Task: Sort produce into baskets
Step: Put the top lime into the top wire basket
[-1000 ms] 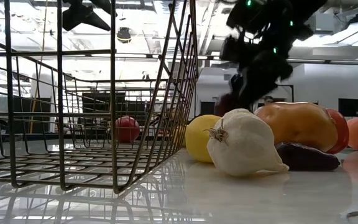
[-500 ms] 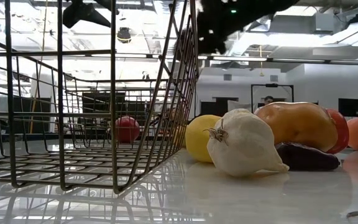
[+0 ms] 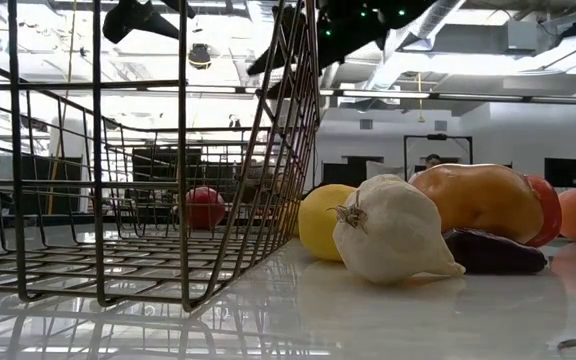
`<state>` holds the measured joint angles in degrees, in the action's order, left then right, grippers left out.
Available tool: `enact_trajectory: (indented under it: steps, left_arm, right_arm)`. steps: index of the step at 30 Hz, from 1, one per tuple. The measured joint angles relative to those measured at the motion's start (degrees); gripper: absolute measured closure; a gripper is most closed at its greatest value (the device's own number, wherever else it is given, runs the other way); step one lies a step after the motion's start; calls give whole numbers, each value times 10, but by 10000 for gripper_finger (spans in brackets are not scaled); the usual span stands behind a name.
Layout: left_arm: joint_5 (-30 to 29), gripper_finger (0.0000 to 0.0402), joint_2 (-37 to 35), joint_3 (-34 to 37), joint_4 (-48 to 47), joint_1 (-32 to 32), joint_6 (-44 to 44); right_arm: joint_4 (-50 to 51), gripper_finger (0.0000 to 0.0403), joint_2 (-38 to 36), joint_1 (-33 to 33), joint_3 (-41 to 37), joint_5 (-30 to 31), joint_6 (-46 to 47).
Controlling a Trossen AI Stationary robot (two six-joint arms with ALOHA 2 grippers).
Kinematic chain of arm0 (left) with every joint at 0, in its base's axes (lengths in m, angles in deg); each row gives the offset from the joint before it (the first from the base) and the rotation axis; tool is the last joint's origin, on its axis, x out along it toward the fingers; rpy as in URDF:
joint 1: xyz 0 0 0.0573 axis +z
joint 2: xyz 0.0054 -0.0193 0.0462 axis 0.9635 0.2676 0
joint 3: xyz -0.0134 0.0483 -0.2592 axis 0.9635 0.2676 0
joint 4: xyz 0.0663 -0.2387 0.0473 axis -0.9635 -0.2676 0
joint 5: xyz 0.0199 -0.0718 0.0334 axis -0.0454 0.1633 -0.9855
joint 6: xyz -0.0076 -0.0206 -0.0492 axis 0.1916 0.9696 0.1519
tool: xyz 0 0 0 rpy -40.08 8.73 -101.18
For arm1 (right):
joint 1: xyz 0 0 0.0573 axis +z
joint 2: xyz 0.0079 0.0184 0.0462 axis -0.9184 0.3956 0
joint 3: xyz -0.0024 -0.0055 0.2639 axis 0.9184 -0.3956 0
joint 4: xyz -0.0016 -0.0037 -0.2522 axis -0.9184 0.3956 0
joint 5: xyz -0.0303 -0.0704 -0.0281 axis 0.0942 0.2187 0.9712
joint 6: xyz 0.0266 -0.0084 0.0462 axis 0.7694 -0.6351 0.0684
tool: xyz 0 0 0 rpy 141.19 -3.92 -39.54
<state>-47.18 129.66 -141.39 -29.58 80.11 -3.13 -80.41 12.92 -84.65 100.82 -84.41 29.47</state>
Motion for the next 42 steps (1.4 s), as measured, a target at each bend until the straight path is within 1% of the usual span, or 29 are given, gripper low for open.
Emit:
enact_trajectory:
  steps: [2,4,7,10,14,17,20,26,32,35,42]
  left_arm:
    - [2,211,0,0,-1,0,0]
    - [3,211,0,0,-3,0,0]
    - [8,211,0,0,-2,0,0]
    - [11,211,0,0,-2,0,0]
    - [11,211,0,0,-2,0,0]
    - [11,211,0,0,-2,0,-7]
    - [10,211,0,0,-2,1,-19]
    - [6,211,0,0,-2,1,-29]
    - [6,211,0,0,-1,1,-41]
    - [6,211,0,0,-1,1,-43]
    - [6,211,0,0,-2,1,-43]
  right_arm:
    - [54,20,5,-3,20,-1,-23]
    - [83,19,7,-3,38,-2,-34]
    - [140,15,-10,-3,41,-4,-37]
    - [189,13,-37,-2,30,8,-39]
    - [213,15,-80,3,-8,36,-37]
    - [202,17,-115,12,-57,53,-29]
    - [166,18,-142,23,-118,54,-23]
    - [101,19,-153,57,-217,55,-13]
    - [6,19,-115,91,-294,54,-13]
    - [-42,25,-87,107,-311,54,-12]
    - [-100,68,-25,132,-320,53,-8]
